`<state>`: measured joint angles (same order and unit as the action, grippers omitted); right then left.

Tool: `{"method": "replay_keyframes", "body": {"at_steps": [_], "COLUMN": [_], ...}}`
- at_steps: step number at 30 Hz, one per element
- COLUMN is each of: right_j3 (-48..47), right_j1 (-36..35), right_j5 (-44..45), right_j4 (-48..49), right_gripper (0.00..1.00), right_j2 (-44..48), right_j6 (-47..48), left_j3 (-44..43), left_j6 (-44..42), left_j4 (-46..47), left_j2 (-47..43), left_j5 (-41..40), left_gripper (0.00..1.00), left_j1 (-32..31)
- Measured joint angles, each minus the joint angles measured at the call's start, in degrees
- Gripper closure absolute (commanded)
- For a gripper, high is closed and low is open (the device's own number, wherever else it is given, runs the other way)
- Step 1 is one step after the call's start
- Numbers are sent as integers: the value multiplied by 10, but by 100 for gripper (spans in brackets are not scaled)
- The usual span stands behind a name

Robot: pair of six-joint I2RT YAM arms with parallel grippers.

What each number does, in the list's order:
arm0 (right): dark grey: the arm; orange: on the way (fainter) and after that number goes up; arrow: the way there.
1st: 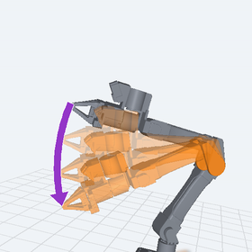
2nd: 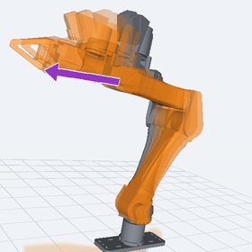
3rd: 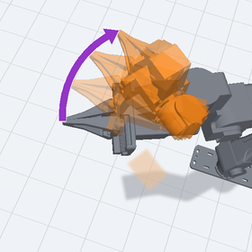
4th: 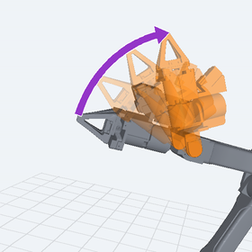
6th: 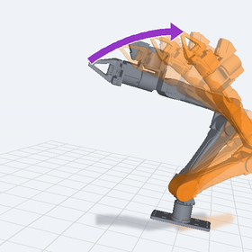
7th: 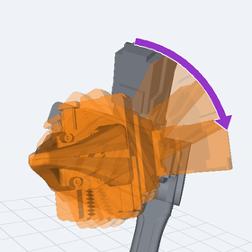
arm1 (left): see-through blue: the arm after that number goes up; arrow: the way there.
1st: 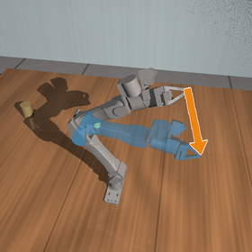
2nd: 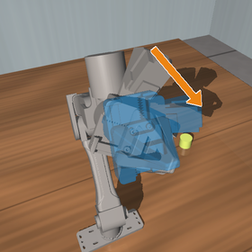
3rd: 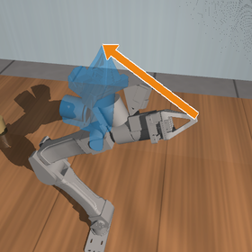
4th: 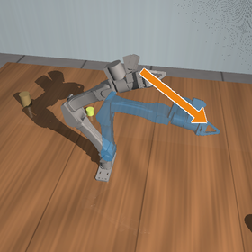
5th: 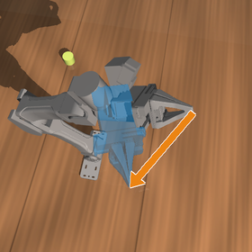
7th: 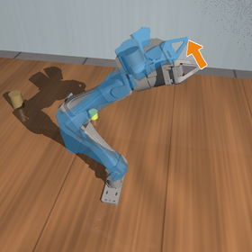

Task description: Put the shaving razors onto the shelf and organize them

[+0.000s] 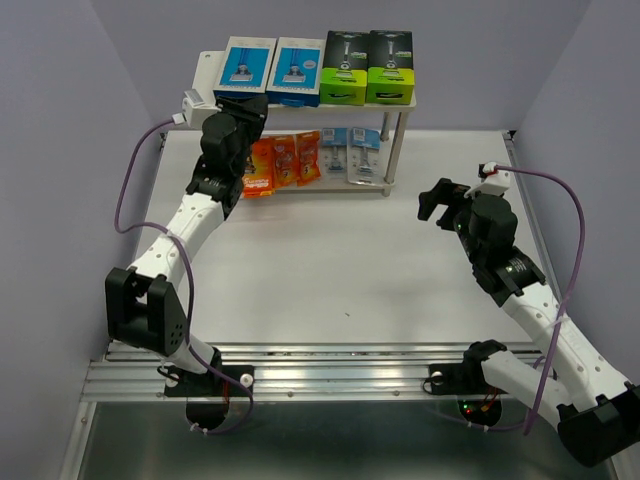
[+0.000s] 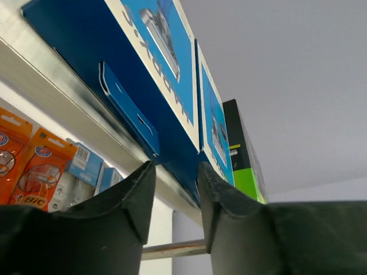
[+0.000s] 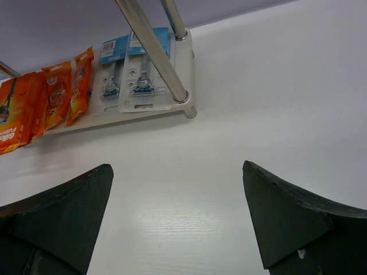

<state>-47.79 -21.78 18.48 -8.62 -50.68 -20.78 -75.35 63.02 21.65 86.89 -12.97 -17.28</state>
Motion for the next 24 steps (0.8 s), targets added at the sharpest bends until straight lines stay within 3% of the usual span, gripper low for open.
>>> {"method": "replay_keyframes", "body": {"at_steps": [4,5,6,11,16,24], "right_j3": [0,0,0,0,0,0], "right_j1": [0,0,0,0,0,0], "right_j5": [-1,-1,0,7,38,101], "right_j4": [-3,-5,-7,-33,-53,-60], "right_gripper": [0,0,0,0,0,0], "right_j2": [1,1,1,7,13,32], "right_j6": [0,-1,-2,-14,-32,-55], "left_j3": [10,22,45,129,141,134], "left_j6": [-9,-11,-14,-35,-78,-105], "left_j4": [-17,-23,-34,-115,-239,-469], "left_j2": [-22,-37,-62,-224,-371,-416], "left_j5": [23,26,28,11,-45,-138], "left_gripper": [32,14,3,1,1,1], "left_j1": [0,0,0,-3,-3,-2]}}
